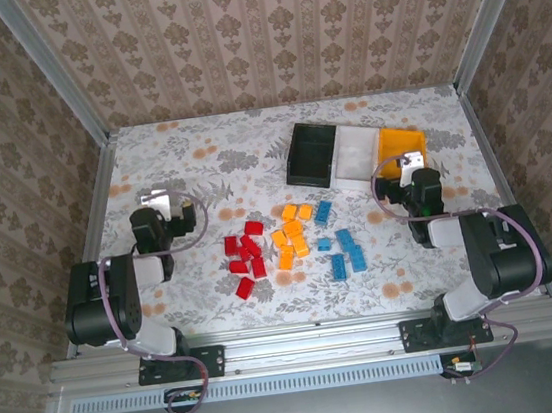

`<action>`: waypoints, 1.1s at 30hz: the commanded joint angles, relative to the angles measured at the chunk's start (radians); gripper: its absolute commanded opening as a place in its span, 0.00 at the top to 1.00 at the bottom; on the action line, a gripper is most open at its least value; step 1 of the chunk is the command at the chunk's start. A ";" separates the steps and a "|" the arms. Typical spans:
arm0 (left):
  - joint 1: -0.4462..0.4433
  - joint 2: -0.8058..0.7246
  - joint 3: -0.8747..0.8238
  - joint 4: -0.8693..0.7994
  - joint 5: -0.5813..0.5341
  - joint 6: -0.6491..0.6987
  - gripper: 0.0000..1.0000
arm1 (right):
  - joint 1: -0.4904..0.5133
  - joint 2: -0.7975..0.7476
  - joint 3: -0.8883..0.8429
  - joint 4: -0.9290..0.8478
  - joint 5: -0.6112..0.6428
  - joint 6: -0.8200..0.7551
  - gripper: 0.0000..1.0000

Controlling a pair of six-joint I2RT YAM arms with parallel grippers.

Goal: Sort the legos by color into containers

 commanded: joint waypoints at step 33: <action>-0.377 -0.445 0.382 -1.231 0.134 -0.496 0.00 | 0.392 -0.237 0.386 -1.475 -0.102 0.466 0.14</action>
